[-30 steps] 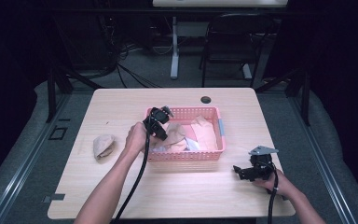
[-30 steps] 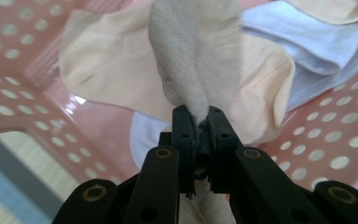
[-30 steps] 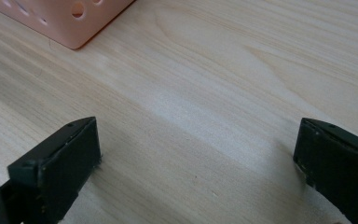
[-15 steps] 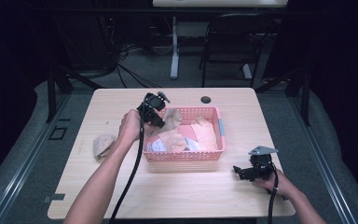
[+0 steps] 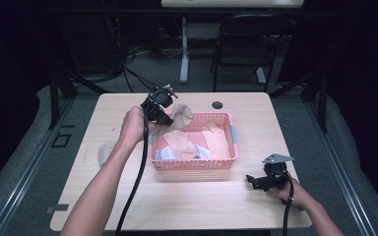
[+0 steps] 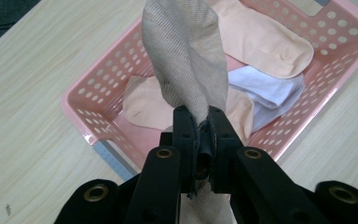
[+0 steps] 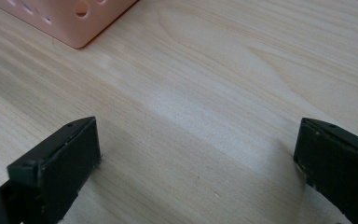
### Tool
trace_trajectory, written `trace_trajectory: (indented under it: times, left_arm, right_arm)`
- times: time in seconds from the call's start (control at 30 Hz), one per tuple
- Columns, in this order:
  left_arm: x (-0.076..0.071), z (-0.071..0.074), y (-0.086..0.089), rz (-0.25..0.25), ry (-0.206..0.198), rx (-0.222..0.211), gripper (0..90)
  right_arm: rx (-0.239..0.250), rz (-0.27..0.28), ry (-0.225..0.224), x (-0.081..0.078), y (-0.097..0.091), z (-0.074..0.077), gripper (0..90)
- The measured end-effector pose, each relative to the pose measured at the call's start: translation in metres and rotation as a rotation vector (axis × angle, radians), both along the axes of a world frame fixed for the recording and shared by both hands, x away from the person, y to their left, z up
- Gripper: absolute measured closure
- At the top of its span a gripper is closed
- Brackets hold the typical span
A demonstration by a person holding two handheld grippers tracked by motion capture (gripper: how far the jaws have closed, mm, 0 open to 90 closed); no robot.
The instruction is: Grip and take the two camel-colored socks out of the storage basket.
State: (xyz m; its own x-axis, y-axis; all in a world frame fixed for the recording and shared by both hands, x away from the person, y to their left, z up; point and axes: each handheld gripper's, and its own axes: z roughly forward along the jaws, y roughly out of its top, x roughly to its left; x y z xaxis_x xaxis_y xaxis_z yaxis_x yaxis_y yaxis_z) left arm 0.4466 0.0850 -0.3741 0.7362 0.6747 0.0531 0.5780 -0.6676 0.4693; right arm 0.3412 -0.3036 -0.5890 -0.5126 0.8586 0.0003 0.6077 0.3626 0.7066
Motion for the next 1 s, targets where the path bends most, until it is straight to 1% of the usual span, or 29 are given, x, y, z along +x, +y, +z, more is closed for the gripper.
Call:
trace_trajectory:
  times: [0.1,0.13,0.23,0.37,0.5,0.63,0.73,0.77,0.8,0.83,0.87,0.9,0.93,1.0]
  left_arm:
    - [-0.002,0.007,0.007,0.015,-0.012,-0.007,83.8]
    - [-0.002,0.007,0.007,0.015,-0.012,-0.007,83.8]
    - [-0.004,0.013,0.020,0.032,-0.020,-0.025,83.7]
    - [-0.006,0.018,0.036,0.054,-0.026,-0.032,83.7]
    - [-0.009,0.024,0.055,0.085,-0.032,-0.043,83.7]
    - [-0.012,0.026,0.075,0.120,-0.029,-0.040,83.7]
    - [-0.015,0.028,0.089,0.138,-0.025,-0.050,83.7]
    - [-0.015,0.028,0.089,0.138,-0.025,-0.050,83.7]
    - [-0.016,0.027,0.098,0.152,-0.023,-0.054,83.6]
    - [-0.017,0.027,0.102,0.160,-0.022,-0.052,83.6]
    - [-0.017,0.027,0.102,0.160,-0.022,-0.052,83.6]
    - [-0.019,0.025,0.110,0.175,-0.016,-0.056,83.6]
    - [-0.019,0.025,0.110,0.175,-0.016,-0.056,83.6]
    - [-0.020,0.022,0.125,0.204,-0.010,-0.056,83.6]
  right_arm:
    - [0.000,0.000,0.000,0.000,0.000,0.000,0.0]
    - [0.000,0.000,0.000,0.000,0.000,0.000,0.0]
    - [0.000,0.000,-0.001,0.000,0.000,0.000,0.0]
    - [0.000,0.000,-0.001,0.000,0.000,0.000,0.0]
    - [0.000,0.000,-0.001,0.000,0.000,0.000,0.0]
    - [0.000,0.000,-0.001,0.000,0.000,0.000,0.0]
    - [0.000,-0.001,-0.001,0.000,0.000,0.000,0.0]
    - [0.000,0.000,-0.001,0.000,0.000,0.000,0.0]
    - [0.000,-0.001,-0.001,0.000,0.000,0.000,0.0]
    - [0.000,-0.001,0.000,0.000,0.000,0.000,0.0]
    - [0.000,-0.001,0.000,0.000,0.000,0.000,0.0]
    - [0.003,-0.002,-0.001,0.000,0.000,0.000,0.0]
    - [0.003,-0.002,-0.001,0.000,0.000,0.000,0.0]
    - [0.004,-0.002,-0.001,0.000,0.000,0.000,0.0]
